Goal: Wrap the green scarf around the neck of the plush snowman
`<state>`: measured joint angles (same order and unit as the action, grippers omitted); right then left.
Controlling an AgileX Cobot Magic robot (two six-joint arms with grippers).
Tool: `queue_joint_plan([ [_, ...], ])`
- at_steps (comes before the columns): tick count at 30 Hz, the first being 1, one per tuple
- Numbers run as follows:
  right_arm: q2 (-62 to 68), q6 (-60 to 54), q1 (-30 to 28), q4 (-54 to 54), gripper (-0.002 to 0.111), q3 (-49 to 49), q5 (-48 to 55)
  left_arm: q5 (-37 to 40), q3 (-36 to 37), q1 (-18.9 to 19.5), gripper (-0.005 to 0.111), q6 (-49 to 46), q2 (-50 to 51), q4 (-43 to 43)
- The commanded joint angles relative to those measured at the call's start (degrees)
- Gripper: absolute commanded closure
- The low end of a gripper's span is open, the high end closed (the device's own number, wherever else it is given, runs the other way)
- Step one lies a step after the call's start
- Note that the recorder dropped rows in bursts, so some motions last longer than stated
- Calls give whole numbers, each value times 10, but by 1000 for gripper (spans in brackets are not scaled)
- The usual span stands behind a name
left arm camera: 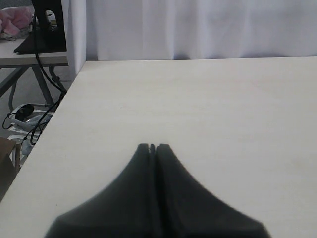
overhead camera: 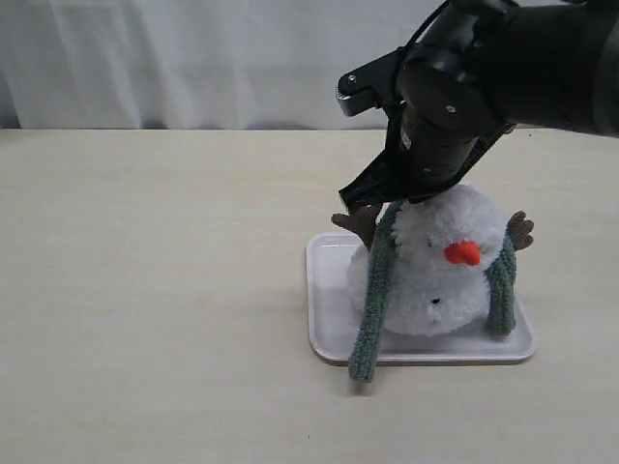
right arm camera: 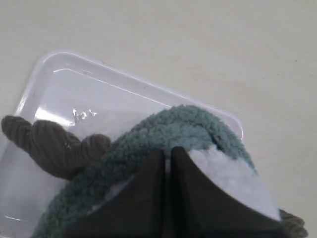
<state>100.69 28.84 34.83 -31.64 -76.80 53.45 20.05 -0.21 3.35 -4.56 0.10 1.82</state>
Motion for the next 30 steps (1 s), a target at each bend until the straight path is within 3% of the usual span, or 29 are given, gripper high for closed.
queue_joint_plan([
  [1,40,5,-3,-9,104,-1,3,-10,2,-3,107,1,-1,4],
  [9,55,5,-3,-16,104,-1,0,-10,2,-3,107,1,-1,4],
  [20,-55,26,-24,3,103,-1,25,-10,2,-3,107,1,-1,4],
  [30,-177,-49,-118,64,78,77,49,-10,2,-3,107,1,-1,4],
])
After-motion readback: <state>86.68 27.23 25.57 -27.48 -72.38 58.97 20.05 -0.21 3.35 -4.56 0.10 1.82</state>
